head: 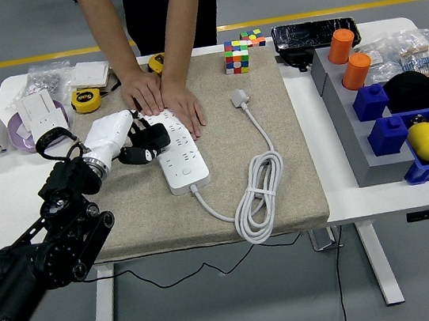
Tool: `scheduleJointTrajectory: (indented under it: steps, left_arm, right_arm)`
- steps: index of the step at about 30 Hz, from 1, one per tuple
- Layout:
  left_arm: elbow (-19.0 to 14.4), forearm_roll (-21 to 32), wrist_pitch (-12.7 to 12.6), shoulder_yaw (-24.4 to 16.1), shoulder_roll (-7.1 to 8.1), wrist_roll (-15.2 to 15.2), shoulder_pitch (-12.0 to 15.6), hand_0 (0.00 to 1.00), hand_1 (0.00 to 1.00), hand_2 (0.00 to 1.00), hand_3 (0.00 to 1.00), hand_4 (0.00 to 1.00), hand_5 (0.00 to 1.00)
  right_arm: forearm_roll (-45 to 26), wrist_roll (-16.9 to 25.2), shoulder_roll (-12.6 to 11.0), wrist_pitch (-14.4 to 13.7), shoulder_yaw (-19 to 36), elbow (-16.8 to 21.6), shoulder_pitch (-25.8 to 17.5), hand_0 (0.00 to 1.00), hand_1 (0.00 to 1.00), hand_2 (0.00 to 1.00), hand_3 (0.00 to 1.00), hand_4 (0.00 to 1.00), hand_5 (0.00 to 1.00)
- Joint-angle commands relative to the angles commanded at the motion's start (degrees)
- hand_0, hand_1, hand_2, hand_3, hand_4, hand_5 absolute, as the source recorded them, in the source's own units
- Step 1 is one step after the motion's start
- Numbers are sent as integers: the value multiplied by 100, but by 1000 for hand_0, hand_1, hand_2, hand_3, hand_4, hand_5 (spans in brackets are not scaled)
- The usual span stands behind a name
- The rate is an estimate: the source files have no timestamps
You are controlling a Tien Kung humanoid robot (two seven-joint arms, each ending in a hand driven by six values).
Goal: Pick up the plug,place it near the board,insert it into the board,press the button
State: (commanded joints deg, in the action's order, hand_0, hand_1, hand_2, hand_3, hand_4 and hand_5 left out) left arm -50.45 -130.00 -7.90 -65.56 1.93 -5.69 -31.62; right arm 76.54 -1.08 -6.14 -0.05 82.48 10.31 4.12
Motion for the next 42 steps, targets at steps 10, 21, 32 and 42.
scheduleJointTrajectory:
  steps: [10,21,32,42]
  left_arm:
    - [-133,0,77,-130,142,-14,32,466,502,382,346,505,117]
    - [-30,0,125,-484,418,0,286,469,514,401,379,513,119]
    - [1,250,214,-380,369,110,351,469,521,413,394,519,120]
    - [46,337,442,-412,385,128,336,605,686,585,551,853,294]
  right_arm:
    - [-12,2,15,-5,16,0,1,914,796,775,794,998,998]
    - [3,-7,15,-9,41,0,-44,913,796,774,794,998,998]
    - [-33,2,19,-9,-4,0,-30,913,796,774,794,998,998]
    - [-24,-5,15,-9,18,0,-38,913,794,774,793,998,998]
